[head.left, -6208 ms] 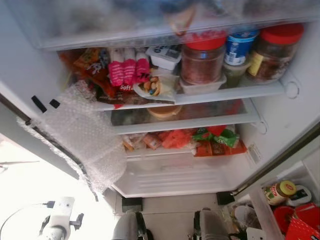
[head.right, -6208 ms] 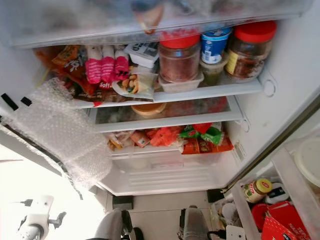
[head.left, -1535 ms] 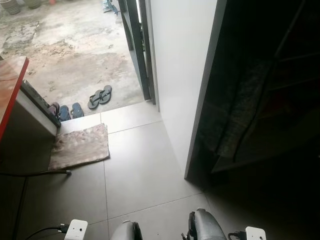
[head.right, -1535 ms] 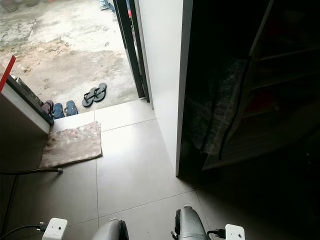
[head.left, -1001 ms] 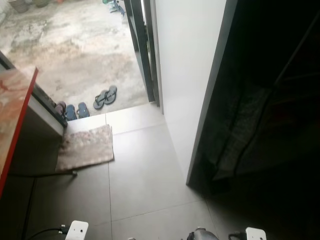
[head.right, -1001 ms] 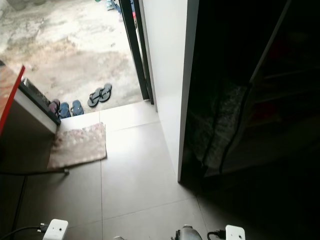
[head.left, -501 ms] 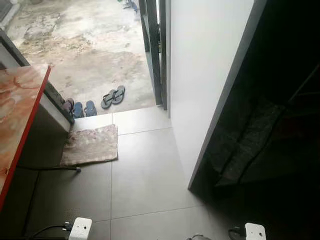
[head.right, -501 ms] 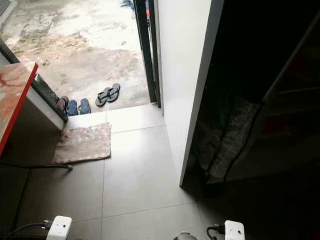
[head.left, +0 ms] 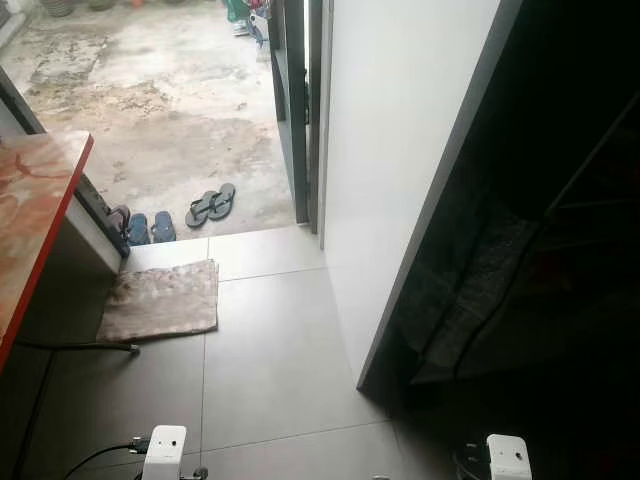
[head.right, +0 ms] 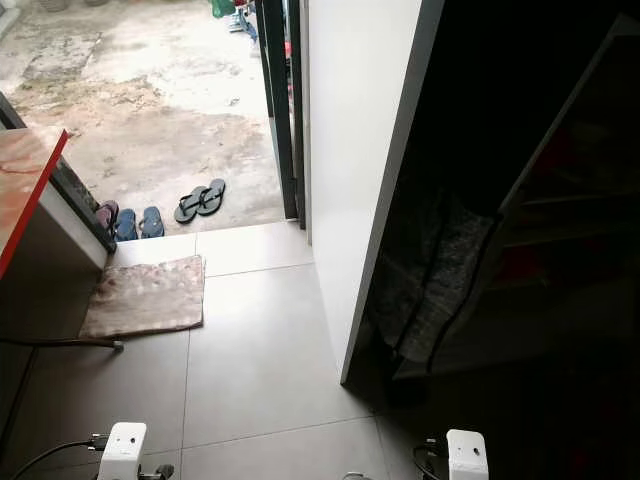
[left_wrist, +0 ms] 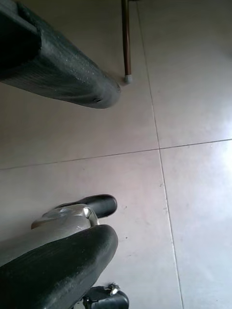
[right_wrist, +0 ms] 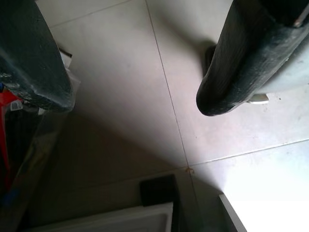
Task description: Restocking fridge
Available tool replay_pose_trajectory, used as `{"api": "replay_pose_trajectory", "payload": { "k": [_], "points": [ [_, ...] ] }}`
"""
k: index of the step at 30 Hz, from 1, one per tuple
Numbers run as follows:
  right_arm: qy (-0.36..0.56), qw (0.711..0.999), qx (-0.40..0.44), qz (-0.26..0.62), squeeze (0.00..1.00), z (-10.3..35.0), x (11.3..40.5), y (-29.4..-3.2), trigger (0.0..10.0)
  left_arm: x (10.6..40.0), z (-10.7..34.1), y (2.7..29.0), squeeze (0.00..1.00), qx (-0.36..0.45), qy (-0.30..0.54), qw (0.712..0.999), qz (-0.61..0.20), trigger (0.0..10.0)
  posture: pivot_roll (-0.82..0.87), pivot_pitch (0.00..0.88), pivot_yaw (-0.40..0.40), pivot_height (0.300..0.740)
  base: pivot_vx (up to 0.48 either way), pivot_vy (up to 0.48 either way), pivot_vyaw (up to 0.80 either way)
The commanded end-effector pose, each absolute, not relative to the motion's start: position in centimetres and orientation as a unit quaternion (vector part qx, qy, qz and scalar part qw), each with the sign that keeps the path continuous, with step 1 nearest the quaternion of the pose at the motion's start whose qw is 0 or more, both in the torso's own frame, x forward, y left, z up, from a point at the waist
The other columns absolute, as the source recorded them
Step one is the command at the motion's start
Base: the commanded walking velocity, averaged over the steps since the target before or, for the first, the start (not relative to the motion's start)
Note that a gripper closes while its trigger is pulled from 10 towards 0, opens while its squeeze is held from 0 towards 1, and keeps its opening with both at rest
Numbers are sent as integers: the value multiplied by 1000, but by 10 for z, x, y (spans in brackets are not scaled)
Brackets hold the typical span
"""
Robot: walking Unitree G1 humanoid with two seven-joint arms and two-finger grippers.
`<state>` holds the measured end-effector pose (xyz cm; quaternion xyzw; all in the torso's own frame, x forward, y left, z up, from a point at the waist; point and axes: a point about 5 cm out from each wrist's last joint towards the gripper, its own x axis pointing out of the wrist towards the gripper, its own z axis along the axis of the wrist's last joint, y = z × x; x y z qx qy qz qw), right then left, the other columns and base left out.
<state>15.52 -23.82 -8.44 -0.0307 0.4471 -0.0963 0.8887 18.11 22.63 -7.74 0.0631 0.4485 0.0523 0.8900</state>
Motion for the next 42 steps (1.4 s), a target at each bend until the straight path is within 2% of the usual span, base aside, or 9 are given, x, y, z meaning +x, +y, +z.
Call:
{"api": "replay_pose_trajectory", "payload": {
  "k": [1, 6, 11, 19, 23, 36, 42],
  "points": [
    [457, 884, -40, -89, 0, -86, 151, -239, 10000, 174, -81, 230, 0, 77, 470, 878, 46, 10000, -52, 27, 23, 740, 0, 0, 0],
    [457, 880, -8, -127, 0, -87, 150, -239, 10000, 176, -80, 230, 0, 84, 471, 877, 44, 10000, -66, 2, 34, 740, 0, 0, 0],
    [468, 867, 31, -166, 0, -90, 143, -240, 10000, 176, -81, 227, 0, 90, 473, 876, 32, 10000, -68, 6, 30, 740, 0, 0, -767],
    [475, 866, 17, -156, 0, -90, 142, -242, 10000, 177, -80, 225, 0, 80, 468, 879, 40, 10000, -64, 62, 14, 740, 0, 0, -745],
    [473, 867, 20, -158, 0, -90, 141, -242, 10000, 177, -81, 224, 0, 81, 468, 879, 37, 10000, -67, 79, 16, 740, 0, 453, -745],
    [478, 864, 22, -158, 0, -91, 139, -242, 10000, 174, -81, 228, 0, 97, 473, 875, 30, 10000, -65, 93, 21, 740, 0, 58, -747],
    [459, 853, 57, -241, 0, -92, 135, -244, 10000, 176, -81, 225, 0, 102, 472, 876, 22, 10000, -69, 95, 28, 740, 0, 0, 0]
  ]
}}
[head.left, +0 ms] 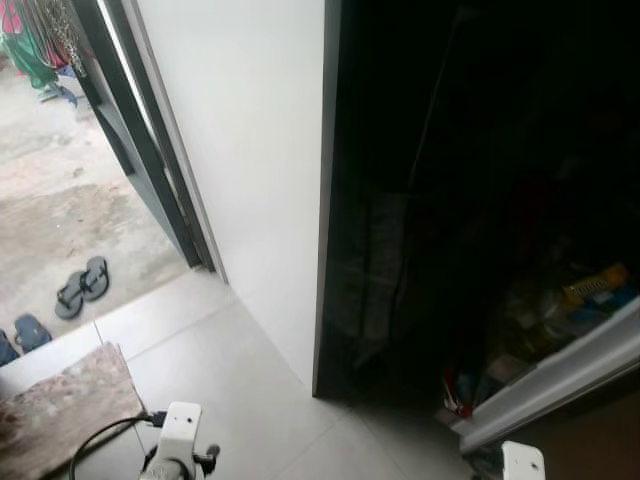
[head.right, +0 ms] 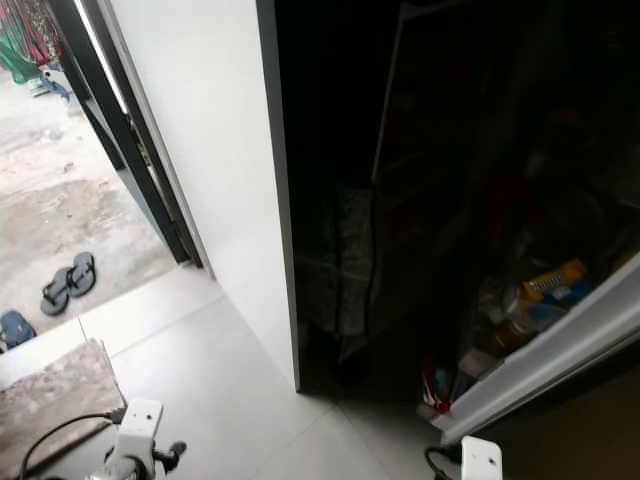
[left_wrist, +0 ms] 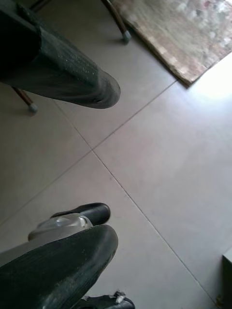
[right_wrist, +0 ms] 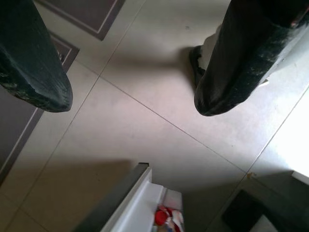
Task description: Restocking fridge
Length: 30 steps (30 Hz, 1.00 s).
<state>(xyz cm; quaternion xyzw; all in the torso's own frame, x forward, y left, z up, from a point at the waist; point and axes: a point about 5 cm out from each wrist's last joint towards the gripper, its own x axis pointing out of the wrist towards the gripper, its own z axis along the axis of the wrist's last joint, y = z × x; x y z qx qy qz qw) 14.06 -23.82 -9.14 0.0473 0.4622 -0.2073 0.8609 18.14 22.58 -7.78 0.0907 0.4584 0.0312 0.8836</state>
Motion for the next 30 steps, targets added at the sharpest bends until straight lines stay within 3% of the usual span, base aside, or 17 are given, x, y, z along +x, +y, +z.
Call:
{"api": "replay_pose_trajectory", "payload": {
  "k": [1, 13, 15, 18, 30],
  "points": [
    [457, 851, 59, -251, 0, -92, 134, -244, 10000, 176, -81, 224, 0, 102, 472, 876, 21, 10000, -69, 95, 28, 740, 0, 0, 0],
    [411, 813, 79, -406, 0, -89, 124, -247, 10000, 177, -81, 223, 0, 110, 471, 875, 17, 10000, -70, 100, 38, 740, 0, 0, 0],
    [389, 813, 69, -427, 0, -85, 124, -258, 10000, 177, -81, 223, 0, 115, 471, 874, 13, 10000, -70, 99, 39, 740, 0, 0, 0],
    [359, 813, 42, -456, 0, -71, 118, -297, 10000, 176, -81, 224, 0, 116, 472, 874, 13, 10000, -69, 100, 41, 740, 0, 0, 0],
    [198, 865, -3, -461, 0, -34, 163, -304, 10000, 170, -83, 228, 0, 124, 477, 870, 9, 10000, -70, 96, 42, 740, 0, 0, 0]
  ]
}}
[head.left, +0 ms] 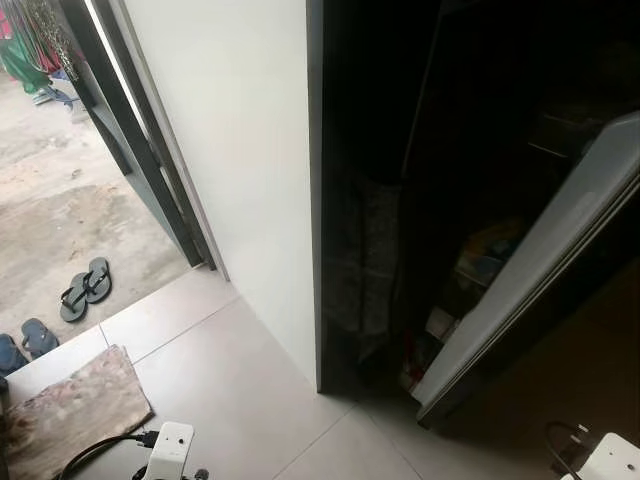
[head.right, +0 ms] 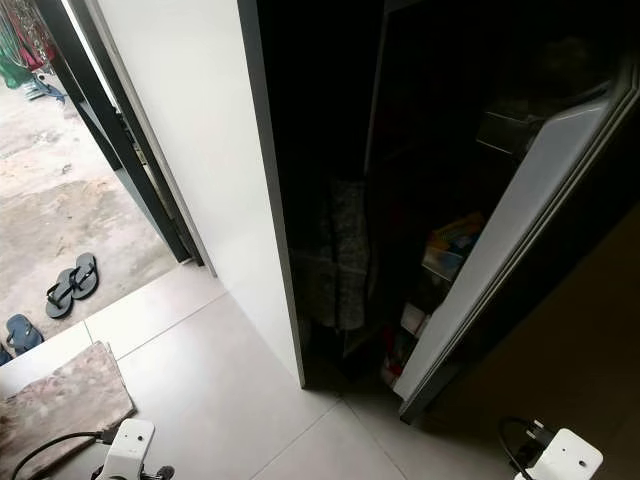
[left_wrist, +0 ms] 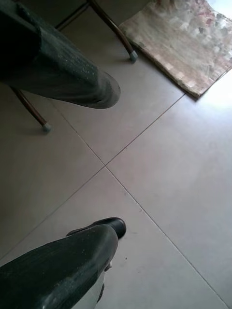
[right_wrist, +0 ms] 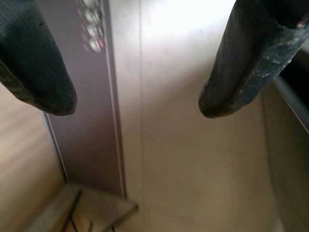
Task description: Restocking fridge
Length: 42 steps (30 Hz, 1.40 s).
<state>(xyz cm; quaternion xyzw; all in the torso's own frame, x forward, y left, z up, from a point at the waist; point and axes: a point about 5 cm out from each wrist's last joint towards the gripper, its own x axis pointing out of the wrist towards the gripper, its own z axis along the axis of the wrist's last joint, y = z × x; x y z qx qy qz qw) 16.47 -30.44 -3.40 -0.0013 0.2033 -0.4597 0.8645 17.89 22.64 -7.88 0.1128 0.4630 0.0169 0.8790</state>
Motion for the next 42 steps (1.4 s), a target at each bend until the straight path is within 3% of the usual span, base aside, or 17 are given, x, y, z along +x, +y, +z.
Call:
{"api": "replay_pose_trajectory", "payload": {
  "k": [1, 4, 8, 11, 18, 22, 25, 33, 42],
  "points": [
    [185, 871, -9, -454, 0, -30, 166, -304, 10000, 170, -83, 225, 0, 124, 477, 870, 8, 10000, -69, 97, 42, 740, 0, 0, 0],
    [160, 878, -2, -451, 0, -24, 170, -306, 10000, 172, -84, 219, 0, 123, 476, 871, 4, 10000, -72, 98, 42, 740, 0, 0, 0],
    [110, 927, -21, -358, 0, -9, 191, -299, 10000, 180, -82, 210, 0, 122, 471, 874, -2, 10000, -78, 98, 42, 740, 0, 0, 0],
    [90, 944, -19, -315, 0, -1, 202, -295, 10000, 193, -77, 205, 0, 123, 462, 878, -5, 10000, -80, 97, 41, 740, 0, 0, 0],
    [21, 967, -2, -254, 0, 30, 231, -297, 10000, 198, -73, 211, 0, 127, 455, 882, -4, 10000, -78, 96, 42, 740, 0, 0, 0],
    [-8, 981, -33, -191, 0, 50, 248, -291, 10000, 194, -75, 211, 0, 127, 454, 882, -5, 10000, -80, 98, 45, 740, 0, 0, 0],
    [-22, 984, -26, -173, 0, 58, 254, -287, 10000, 191, -76, 211, 0, 128, 455, 881, -6, 10000, -82, 96, 45, 740, 0, 0, 0],
    [-54, 998, -31, -26, 0, 93, 288, -255, 10000, 188, -78, 209, 0, 130, 453, 882, -11, 10000, -80, 98, 45, 740, 0, 0, 0],
    [-72, 996, -47, 30, 0, 114, 301, -240, 10000, 187, -79, 208, 0, 131, 456, 880, -12, 10000, -81, 96, 45, 740, 0, 0, 0]
  ]
}}
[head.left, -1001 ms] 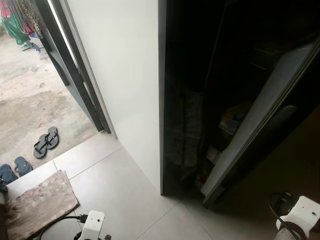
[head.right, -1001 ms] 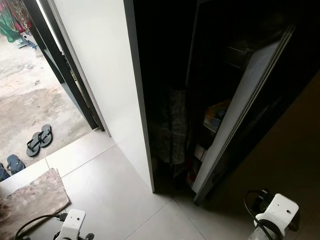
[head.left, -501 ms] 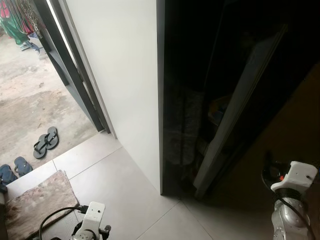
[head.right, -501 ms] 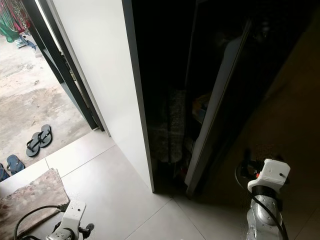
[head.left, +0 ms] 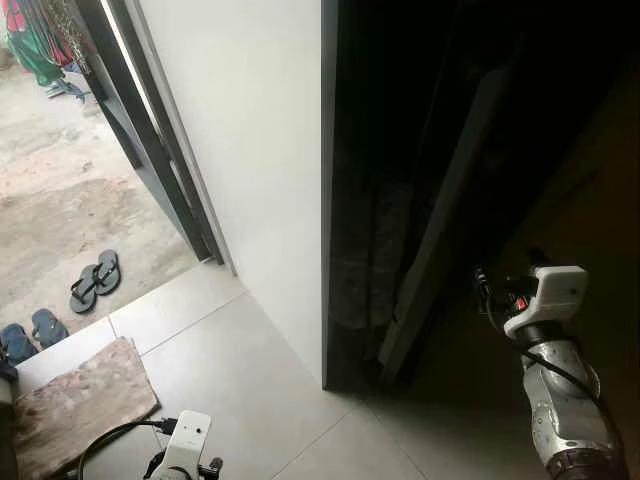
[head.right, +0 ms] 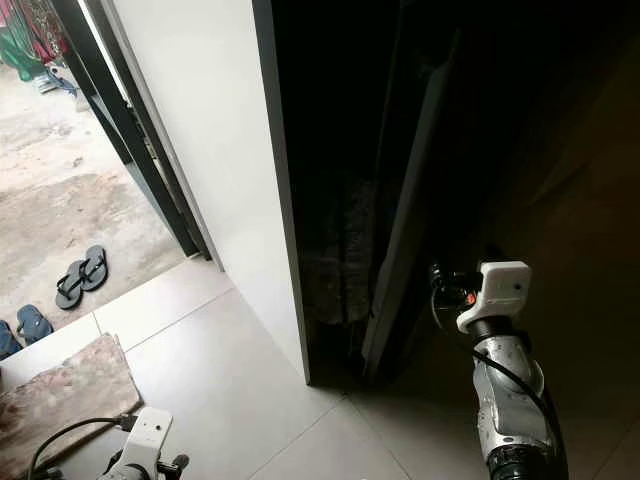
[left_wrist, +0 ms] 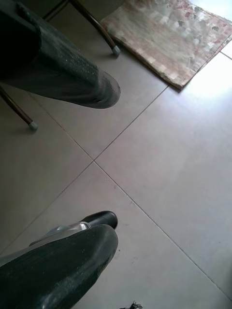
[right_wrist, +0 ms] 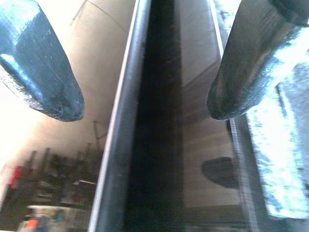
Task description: Restocking fridge
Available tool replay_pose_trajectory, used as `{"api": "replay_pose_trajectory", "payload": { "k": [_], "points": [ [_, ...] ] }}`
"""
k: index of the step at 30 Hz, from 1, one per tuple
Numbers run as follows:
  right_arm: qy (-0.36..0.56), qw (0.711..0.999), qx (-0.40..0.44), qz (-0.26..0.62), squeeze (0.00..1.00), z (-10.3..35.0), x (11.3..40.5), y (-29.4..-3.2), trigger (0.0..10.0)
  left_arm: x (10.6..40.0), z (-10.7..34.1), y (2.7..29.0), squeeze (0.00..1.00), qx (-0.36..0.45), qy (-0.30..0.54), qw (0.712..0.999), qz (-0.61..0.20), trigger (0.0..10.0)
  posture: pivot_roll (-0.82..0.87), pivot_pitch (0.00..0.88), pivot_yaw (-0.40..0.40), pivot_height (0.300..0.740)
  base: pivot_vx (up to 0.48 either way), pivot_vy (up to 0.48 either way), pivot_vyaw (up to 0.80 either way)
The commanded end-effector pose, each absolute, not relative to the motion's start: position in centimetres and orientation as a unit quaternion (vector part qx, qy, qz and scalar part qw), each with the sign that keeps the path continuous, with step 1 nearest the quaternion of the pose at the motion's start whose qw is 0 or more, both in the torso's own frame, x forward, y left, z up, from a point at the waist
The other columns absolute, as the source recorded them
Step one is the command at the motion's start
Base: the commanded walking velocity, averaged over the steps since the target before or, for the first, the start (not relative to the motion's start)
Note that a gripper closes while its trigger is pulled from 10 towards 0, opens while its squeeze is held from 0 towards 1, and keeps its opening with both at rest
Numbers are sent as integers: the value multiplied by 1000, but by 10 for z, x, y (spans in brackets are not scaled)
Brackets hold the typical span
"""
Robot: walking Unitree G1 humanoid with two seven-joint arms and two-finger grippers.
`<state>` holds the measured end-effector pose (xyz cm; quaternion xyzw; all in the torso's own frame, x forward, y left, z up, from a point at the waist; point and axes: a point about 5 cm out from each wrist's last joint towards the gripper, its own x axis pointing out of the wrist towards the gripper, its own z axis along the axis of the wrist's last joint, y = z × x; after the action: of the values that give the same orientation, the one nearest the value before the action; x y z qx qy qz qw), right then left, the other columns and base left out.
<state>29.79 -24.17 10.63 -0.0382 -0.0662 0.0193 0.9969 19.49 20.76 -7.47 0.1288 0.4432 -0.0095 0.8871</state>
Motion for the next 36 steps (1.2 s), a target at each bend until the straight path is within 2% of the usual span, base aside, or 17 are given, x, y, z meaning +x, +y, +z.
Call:
{"api": "replay_pose_trajectory", "payload": {
  "k": [1, 9, 26, 36],
  "points": [
    [-74, 996, -49, 31, 0, 117, 304, -239, 10000, 187, -79, 208, 0, 130, 456, 880, -12, 10000, -79, 95, 46, 740, 0, 0, 0],
    [-80, 995, -29, 60, 0, 138, 326, -225, 10000, 188, -78, 209, 0, 129, 456, 881, -8, 10000, -72, 92, 47, 740, 0, 0, 0],
    [-54, 966, -15, 251, 0, 151, 352, -132, 10000, 179, -79, 225, 0, 133, 467, 874, 4, 10000, -55, 84, 50, 740, 0, 0, 0],
    [-53, 957, -14, 286, 0, 159, 362, -116, 10000, 170, -83, 225, 0, 134, 475, 870, 6, 10000, -40, 75, 50, 740, 0, 0, 0]
  ]
}}
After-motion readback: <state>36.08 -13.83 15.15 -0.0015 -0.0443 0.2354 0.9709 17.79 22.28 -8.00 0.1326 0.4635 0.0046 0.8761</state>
